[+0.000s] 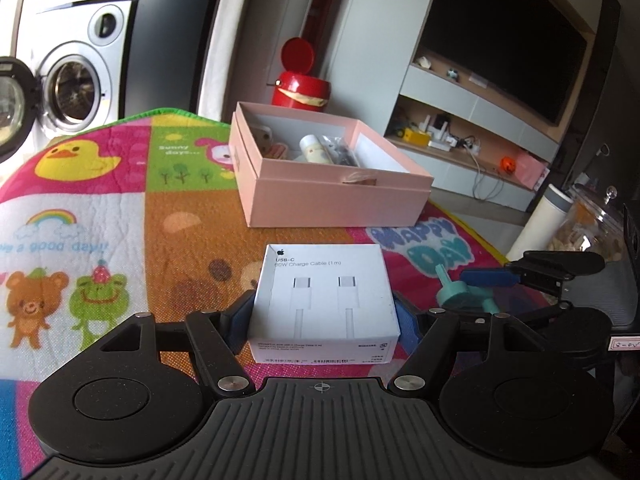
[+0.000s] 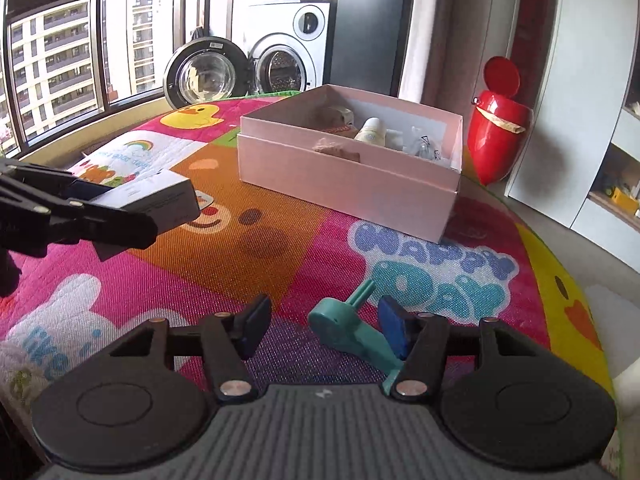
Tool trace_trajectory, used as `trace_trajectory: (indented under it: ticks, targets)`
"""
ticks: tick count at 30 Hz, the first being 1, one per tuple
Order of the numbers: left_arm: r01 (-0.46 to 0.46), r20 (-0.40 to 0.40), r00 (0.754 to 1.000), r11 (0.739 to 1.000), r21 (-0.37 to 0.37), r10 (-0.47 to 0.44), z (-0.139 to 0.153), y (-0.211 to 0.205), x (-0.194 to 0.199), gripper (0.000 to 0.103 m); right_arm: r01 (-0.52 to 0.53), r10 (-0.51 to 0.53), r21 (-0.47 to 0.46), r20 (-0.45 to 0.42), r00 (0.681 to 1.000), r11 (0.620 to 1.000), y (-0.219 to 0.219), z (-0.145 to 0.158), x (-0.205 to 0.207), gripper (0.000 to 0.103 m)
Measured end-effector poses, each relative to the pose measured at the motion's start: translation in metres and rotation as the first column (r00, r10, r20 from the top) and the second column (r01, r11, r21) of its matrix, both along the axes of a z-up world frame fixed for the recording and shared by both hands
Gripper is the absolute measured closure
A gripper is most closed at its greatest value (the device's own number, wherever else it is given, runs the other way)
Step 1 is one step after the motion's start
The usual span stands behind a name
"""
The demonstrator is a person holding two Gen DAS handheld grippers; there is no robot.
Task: Organize rigid objects
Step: 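Carry the cable box and green crank into the pink box and open both grippers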
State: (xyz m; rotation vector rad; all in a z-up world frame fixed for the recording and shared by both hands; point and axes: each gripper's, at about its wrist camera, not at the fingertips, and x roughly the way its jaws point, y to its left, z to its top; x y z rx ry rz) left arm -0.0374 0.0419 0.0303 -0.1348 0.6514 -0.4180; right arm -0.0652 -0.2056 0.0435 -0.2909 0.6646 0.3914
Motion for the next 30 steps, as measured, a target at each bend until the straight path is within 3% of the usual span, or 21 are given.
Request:
trace_trajectory:
  ticks: [2,6,10,13,17,24,30]
  targets:
    - [-0.001,-0.004,1.0,1.0,-0.003,0.001,-0.001,0.0,0.001,0.028,0.002,0.0,-0.079,0.025,1.0,0.997,-0.003,-0.003,-0.013,0.038]
    - [0.003,-0.012,1.0,1.0,-0.007,-0.003,-0.003,-0.001,0.0,0.028,0.021,-0.014,-0.146,0.049,0.999,0.989,-0.021,0.001,-0.023,0.036]
    - [0.012,-0.022,1.0,1.0,-0.007,-0.012,-0.005,-0.003,0.0,0.028,0.147,-0.126,-0.236,0.103,0.987,0.96,-0.036,0.0,-0.014,0.036]
    - [0.018,-0.026,0.999,1.0,-0.002,-0.018,-0.005,-0.005,-0.001,0.028,0.167,-0.157,-0.144,0.078,0.984,0.975,-0.046,0.006,-0.01,0.036]
    - [0.016,-0.038,0.999,1.0,0.003,-0.016,-0.007,-0.005,-0.001,0.028,0.089,-0.09,0.021,0.022,0.996,0.996,-0.045,0.015,-0.012,0.028]
    - [0.017,-0.053,0.998,1.0,0.011,-0.016,-0.01,-0.007,-0.001,0.028,0.054,-0.048,0.098,-0.06,0.997,0.994,-0.025,0.008,0.003,0.027]
    - [0.021,-0.058,0.998,1.0,0.019,-0.02,-0.012,-0.009,-0.002,0.028,0.138,-0.126,0.1,-0.123,0.984,0.985,-0.016,-0.004,0.024,0.027]
